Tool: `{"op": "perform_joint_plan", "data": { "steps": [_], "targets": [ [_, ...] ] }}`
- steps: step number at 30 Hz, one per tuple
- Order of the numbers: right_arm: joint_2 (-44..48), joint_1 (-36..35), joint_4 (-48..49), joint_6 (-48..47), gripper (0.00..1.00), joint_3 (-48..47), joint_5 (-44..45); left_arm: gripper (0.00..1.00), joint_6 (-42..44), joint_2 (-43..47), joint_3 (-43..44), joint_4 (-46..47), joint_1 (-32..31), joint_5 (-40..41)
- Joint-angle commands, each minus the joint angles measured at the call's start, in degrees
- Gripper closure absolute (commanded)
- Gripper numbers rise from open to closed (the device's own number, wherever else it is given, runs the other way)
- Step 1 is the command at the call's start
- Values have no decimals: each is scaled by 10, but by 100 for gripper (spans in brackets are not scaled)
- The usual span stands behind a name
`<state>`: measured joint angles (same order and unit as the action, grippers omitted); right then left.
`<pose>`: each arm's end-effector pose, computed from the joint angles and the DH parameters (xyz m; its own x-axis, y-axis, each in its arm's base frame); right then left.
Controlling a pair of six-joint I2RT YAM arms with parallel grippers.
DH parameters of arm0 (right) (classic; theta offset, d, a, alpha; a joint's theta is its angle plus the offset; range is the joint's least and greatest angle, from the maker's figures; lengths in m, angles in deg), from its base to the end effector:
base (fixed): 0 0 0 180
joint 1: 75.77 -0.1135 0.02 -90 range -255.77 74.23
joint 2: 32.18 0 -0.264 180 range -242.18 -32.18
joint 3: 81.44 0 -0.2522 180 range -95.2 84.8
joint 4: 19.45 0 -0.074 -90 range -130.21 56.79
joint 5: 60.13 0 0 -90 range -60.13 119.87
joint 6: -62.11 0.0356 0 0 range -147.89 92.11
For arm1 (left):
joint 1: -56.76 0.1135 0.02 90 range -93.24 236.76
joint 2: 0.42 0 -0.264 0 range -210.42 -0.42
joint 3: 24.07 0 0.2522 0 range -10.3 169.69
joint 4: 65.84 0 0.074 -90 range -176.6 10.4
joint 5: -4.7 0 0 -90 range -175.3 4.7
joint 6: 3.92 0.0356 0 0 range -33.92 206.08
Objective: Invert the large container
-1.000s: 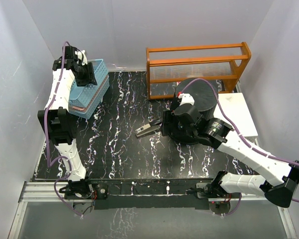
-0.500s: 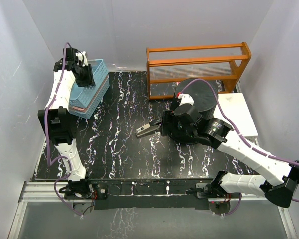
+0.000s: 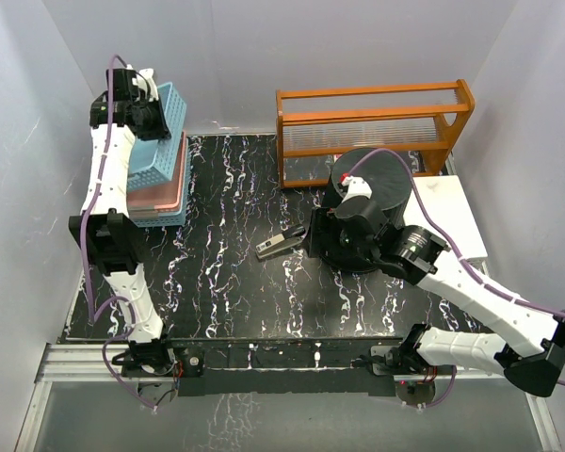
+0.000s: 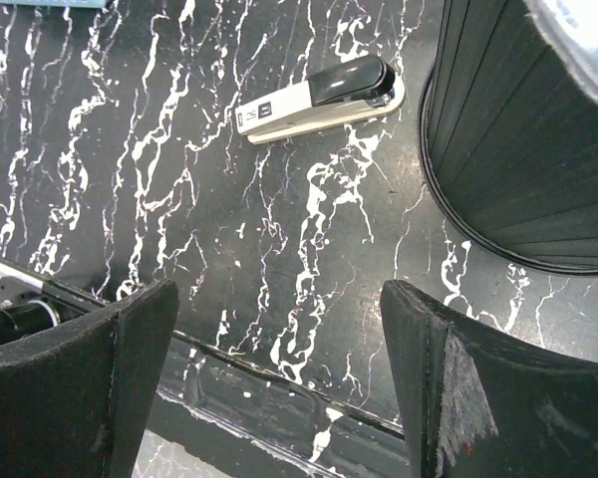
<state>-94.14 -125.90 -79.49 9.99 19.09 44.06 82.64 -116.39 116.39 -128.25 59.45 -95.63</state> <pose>0.1454 0.1605 0.3490 -0.7278 0.0572 -0.6834 -0.2298 0.9185 0.3217 0.4509 0.0148 0.3884 -0.6185 -0.0882 -0.7808 0.0581 0.9858 -0.1573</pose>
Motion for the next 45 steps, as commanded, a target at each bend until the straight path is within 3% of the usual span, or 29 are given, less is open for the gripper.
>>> {"op": "perform_joint_plan", "data": {
  "steps": [1,6,10,13,17,23,31,40,45],
  "targets": [
    [29,1,30,11,18,5,11,100,1,55,27,3,0,-31],
    [35,1,28,19,18,9,35,100,-26,127,6,9,0,-46],
    [39,1,38,32,17,8,53,100,-95,195,-79,56,0,-212],
    [46,1,60,22,17,-2,43,100,-180,248,-174,142,-8,-317],
    [60,2,105,-11,16,0,11,100,-325,337,-344,341,-41,-377],
    [52,1,115,-13,15,-6,-2,100,-529,440,-563,599,-91,-373],
    [35,1,115,-35,14,-23,-60,100,-642,448,-716,755,-104,-366],
    [32,1,116,-42,13,-20,-70,100,-620,443,-761,707,-103,-349],
    [32,1,113,-42,13,-20,-67,100,-631,438,-811,745,-102,-350]
  ]
}}
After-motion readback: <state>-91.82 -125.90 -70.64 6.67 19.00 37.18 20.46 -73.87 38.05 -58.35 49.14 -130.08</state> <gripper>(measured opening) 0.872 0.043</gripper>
